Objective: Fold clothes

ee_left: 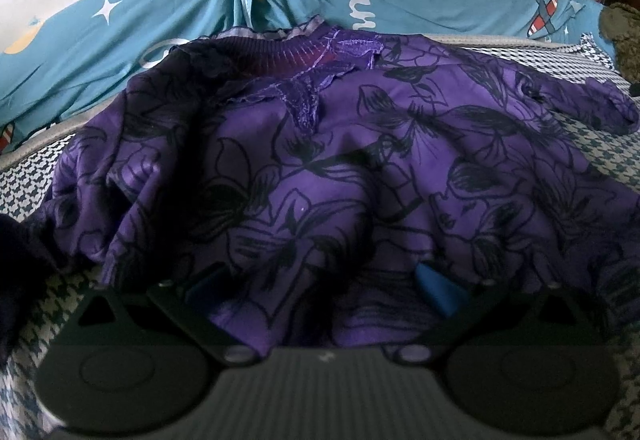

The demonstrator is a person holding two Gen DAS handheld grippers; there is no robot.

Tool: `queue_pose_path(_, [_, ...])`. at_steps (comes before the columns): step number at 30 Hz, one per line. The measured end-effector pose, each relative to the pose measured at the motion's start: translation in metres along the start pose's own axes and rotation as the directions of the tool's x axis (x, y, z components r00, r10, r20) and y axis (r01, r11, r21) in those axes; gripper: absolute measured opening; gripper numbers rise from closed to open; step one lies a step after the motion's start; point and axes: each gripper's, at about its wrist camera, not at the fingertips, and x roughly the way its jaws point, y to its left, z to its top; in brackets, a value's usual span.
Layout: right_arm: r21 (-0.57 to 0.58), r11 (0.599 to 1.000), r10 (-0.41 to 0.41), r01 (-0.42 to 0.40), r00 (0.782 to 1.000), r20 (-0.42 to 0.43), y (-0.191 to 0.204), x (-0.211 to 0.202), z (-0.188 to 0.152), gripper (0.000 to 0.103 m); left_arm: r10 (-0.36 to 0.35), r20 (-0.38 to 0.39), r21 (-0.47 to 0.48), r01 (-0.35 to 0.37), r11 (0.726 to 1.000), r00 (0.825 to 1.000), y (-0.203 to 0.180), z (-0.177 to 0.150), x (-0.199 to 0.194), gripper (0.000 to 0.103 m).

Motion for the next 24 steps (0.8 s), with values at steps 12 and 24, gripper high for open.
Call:
queue_pose_path(12, [-0.17, 0.98, -0.103, 0.105, 0.994, 0.02, 0.019, 0.042, -0.007, 0.036, 0.003, -0.006, -0.009, -0.003, 1.0, 1.0, -0.001, 0.0, 0.0, 0.102])
queue_pose_path(24, [0.162, 0.95, -0.271, 0.267, 0.963, 0.004, -0.016, 0.01, 0.006, 0.011, 0.005, -0.01, -0.012, -0.005, 1.0, 1.0, -0.001, 0.002, 0.001, 0.102])
